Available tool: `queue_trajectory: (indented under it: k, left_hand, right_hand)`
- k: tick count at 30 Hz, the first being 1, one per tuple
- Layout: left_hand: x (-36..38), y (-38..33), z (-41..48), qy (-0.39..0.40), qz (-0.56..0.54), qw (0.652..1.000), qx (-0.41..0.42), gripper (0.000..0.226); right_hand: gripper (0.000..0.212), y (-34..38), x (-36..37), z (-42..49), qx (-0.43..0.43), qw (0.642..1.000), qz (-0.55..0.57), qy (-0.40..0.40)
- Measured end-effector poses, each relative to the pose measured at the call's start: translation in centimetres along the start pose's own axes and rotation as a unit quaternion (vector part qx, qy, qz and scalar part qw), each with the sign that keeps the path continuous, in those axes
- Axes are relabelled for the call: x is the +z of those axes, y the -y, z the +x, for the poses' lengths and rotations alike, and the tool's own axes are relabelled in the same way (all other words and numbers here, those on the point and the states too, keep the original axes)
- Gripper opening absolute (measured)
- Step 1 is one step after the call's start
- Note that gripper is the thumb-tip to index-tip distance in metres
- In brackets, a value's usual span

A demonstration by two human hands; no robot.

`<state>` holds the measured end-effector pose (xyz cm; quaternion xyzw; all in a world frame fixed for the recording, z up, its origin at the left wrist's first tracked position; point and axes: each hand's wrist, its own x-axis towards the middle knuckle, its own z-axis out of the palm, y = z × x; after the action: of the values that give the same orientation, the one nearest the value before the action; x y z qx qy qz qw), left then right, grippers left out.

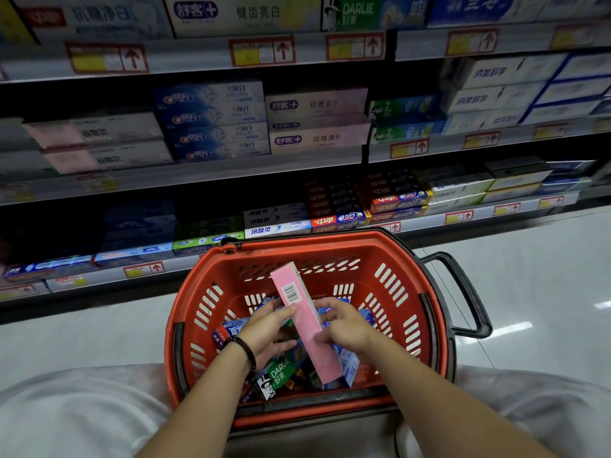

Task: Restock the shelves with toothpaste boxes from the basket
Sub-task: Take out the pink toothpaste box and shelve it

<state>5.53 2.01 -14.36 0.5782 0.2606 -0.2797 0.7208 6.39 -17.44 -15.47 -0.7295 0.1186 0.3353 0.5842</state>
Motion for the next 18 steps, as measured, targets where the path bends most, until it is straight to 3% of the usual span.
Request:
queue_trajectory:
  k: [7,14,18]
  left_hand:
    - [0.0,-0.9,-0.4,-0.01,-0.048,0.998,0.051,0.029]
    - [-0.7,-2.0,-1.7,-0.037,-0.021,0.985,0.167,0.082]
    - [-0.7,-2.7,-2.4,-0.037,-0.017,0.982,0.183,0.06]
  right_hand:
    - [0.062,-0.1,0.0,-0.9,-0.026,0.998,0.026,0.043]
    - [0.057,-0.2,-0.2,-0.8,-0.038,0.996,0.042,0.063]
    - [0.056,-0.1,-0.5,-0.8,-0.045,0.995,0.042,0.076]
